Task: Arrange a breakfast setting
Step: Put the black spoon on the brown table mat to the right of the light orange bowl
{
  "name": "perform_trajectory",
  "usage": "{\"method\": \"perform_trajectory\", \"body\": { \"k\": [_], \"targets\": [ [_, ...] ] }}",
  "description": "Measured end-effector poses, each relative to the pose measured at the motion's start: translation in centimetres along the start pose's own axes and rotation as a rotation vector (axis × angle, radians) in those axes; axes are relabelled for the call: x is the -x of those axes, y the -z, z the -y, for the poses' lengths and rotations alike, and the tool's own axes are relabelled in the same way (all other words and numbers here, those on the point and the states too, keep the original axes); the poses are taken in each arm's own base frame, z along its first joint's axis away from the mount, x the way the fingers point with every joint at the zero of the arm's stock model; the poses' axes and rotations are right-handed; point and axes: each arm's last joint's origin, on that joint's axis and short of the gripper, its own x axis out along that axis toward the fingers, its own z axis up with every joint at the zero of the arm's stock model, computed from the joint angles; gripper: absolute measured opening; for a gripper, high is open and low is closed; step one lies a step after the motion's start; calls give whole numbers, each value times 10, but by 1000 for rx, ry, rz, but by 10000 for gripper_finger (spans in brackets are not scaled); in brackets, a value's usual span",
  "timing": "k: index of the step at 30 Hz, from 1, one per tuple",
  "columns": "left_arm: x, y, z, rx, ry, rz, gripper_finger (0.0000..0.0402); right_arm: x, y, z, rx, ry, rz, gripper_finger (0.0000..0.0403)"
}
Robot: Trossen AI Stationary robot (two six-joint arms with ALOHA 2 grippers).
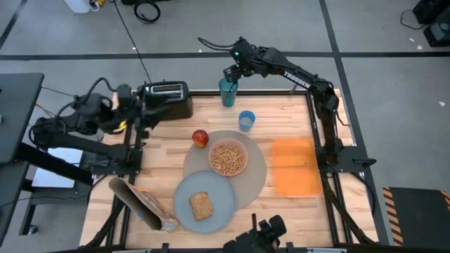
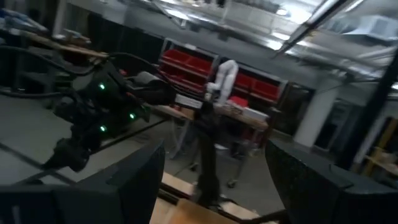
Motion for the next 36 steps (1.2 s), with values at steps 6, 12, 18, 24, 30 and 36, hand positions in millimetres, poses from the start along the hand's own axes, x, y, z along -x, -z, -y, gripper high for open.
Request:
{"method": "perform_trajectory", "body": {
  "k": [6, 12, 18, 24, 30, 36],
  "targets": [
    [-23, 0, -4, -4, -70, -10, 286, -28, 5, 7, 34, -33, -3, 202],
    [-32, 7, -4, -13, -80, -39, 286, -48, 18, 2, 123, -66, -6, 192],
    [-32, 7, -4, -13, -81, -38, 285, -67, 32, 3, 150, -55, -18, 178],
    [-31, 6, -4, -13, -81, -35, 286, -67, 37, -10, 226, -27, 31, 145],
    [-31, 7, -4, -26, -82, -37, 286, -64, 40, -17, 290, 3, 57, 108],
    [-31, 7, -4, -50, -81, -38, 286, -62, 43, -21, 304, 7, 50, 79]
  ]
}}
